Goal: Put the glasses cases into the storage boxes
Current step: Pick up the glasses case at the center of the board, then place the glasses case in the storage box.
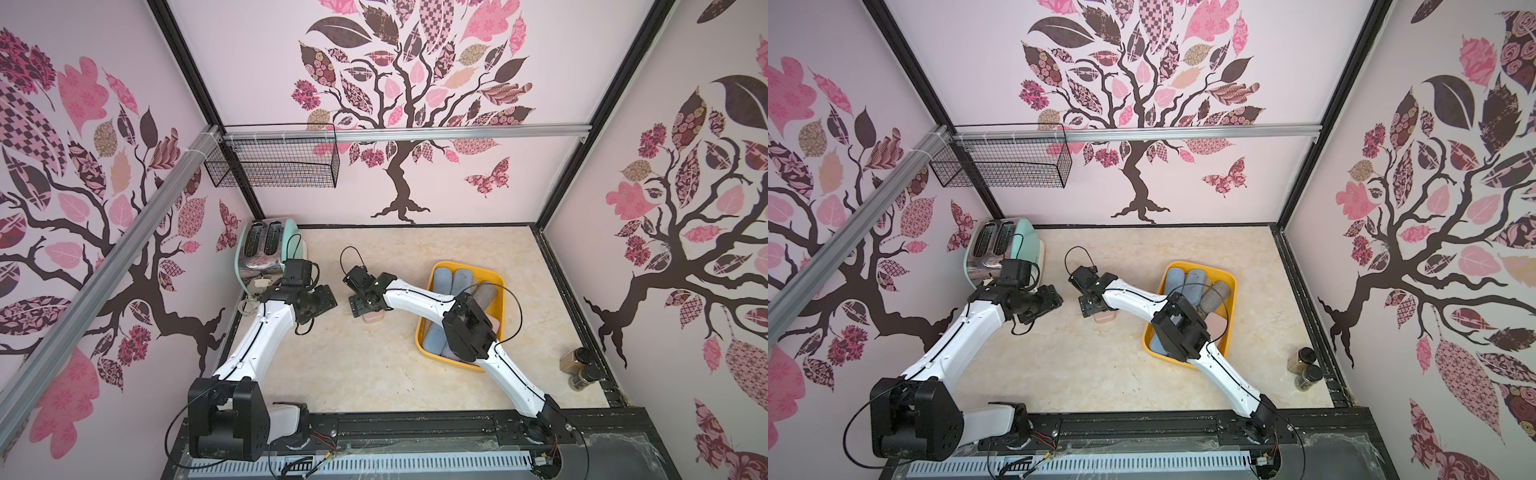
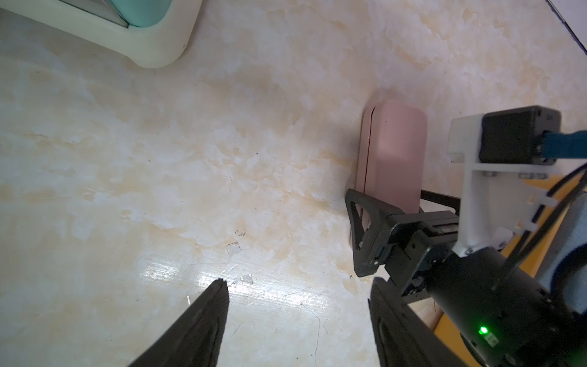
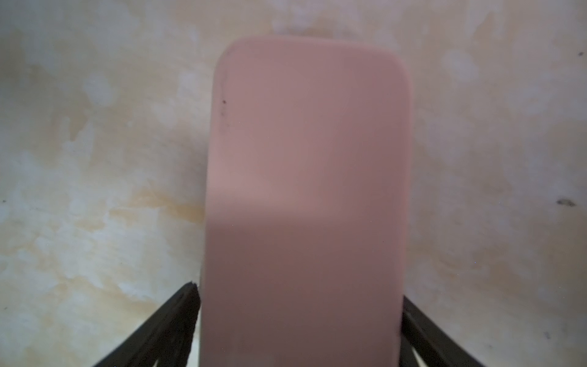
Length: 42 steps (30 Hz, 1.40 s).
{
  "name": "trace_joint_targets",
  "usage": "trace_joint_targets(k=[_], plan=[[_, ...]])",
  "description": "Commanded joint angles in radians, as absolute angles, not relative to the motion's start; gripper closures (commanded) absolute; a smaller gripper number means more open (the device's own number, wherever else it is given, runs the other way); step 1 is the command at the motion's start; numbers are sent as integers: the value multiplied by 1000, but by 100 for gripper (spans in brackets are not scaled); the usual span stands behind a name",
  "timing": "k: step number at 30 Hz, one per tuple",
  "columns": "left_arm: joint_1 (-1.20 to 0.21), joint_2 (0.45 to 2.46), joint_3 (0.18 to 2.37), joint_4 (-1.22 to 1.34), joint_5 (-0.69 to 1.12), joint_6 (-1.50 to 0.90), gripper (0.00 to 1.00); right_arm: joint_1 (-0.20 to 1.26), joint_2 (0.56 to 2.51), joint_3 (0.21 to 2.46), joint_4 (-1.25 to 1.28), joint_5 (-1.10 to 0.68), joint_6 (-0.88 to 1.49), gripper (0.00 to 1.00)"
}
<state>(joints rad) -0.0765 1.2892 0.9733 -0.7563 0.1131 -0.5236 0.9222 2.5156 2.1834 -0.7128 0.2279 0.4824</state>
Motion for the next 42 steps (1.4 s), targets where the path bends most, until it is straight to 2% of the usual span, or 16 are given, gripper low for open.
trace_joint_targets(k=[1,16,19,30,42], plan=[[-70,1295,949,-750,125,-524,27,925,2577,2201,-778,256,492,14],[-69,1303,941,-746,135,-524,28,924,2487,2228,-768,287,467,29],[-69,1296,941,-749,133,-523,28,924,2409,2181,-734,272,464,42],[-68,1284,942,-751,117,-524,27,923,2098,1916,-632,299,497,41],[-75,1301,938,-734,188,-516,27,923,1580,1389,-579,433,585,40]])
